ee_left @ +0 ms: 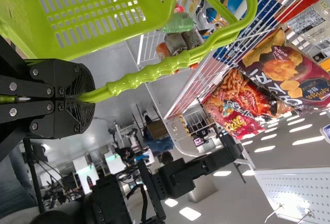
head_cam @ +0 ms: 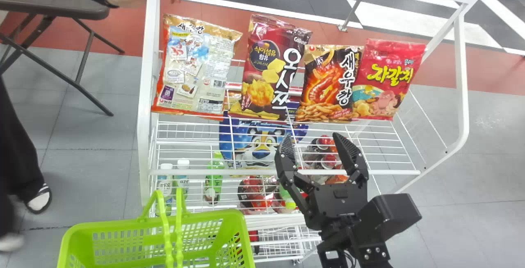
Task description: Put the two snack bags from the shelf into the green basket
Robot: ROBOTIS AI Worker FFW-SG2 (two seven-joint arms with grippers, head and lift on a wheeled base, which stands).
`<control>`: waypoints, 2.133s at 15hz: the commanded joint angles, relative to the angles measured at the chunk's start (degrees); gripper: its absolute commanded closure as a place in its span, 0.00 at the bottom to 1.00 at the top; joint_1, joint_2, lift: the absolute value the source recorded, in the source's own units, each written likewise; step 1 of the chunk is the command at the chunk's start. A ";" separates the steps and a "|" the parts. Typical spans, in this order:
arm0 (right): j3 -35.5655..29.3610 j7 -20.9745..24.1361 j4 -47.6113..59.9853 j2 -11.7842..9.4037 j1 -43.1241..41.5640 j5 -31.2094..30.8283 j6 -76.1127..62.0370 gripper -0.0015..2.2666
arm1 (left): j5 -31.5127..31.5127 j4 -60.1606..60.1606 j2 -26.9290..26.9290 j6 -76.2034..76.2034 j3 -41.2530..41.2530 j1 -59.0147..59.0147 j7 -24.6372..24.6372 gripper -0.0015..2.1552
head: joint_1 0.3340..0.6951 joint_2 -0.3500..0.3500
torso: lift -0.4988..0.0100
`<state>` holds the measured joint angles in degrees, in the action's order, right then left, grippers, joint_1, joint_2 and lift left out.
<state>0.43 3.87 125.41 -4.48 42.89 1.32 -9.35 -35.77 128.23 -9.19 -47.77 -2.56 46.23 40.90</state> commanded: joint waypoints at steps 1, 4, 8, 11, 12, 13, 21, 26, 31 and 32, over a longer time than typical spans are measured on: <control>-0.08 0.00 0.01 0.00 0.00 0.00 0.00 0.06 | 0.00 0.00 -0.04 0.00 0.01 0.00 -0.03 0.88 | 1.00 0.00 | 0.96; -0.25 0.00 0.01 -0.09 -0.09 0.00 0.00 0.06 | 0.00 0.00 -0.04 0.00 0.01 0.00 -0.03 0.88 | 1.00 0.00 | 0.96; -0.87 0.00 0.01 -0.18 -0.35 0.26 0.00 0.06 | -0.09 0.00 -0.04 0.00 0.10 0.00 0.06 0.88 | 1.00 0.00 | 0.96; -2.80 0.00 -1.66 -0.18 -3.07 0.61 0.88 0.06 | -0.09 0.00 -0.04 0.00 0.10 0.00 0.06 0.88 | 1.00 0.00 | 0.96; -3.59 0.00 -2.54 -0.18 -4.57 0.53 1.58 0.06 | -0.09 0.00 -0.04 0.00 0.10 0.09 0.06 0.88 | 1.00 0.00 | 0.96; -4.56 -0.18 -3.77 -0.35 -6.24 0.53 1.58 0.06 | -0.09 0.00 -0.04 0.00 0.01 0.09 0.06 0.88 | 1.00 0.00 | 0.96; -11.33 -7.38 -15.73 -1.23 -23.82 2.72 13.54 0.06 | 0.44 0.00 -0.04 -0.35 0.36 0.79 -0.29 0.88 | 1.00 0.00 | 0.96; -12.38 -8.61 -26.54 -2.99 -33.22 2.37 13.18 0.06 | 0.97 -0.26 0.05 -0.53 0.27 0.79 -1.00 0.88 | 1.00 0.00 | 0.96; -12.38 -9.14 -34.97 -4.57 -38.85 2.37 12.30 0.06 | 1.14 -0.53 0.05 -0.88 0.36 0.70 -1.00 0.88 | 1.00 0.00 | 0.96; -12.38 -9.14 -35.68 -4.66 -39.37 2.37 12.30 0.06 | 1.14 -0.53 0.05 -0.88 0.36 0.70 -1.09 0.88 | 1.00 0.00 | 0.96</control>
<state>-11.96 -5.28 91.12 -8.94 4.46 3.77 3.10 -34.63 127.72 -9.14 -48.63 -2.20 46.93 39.89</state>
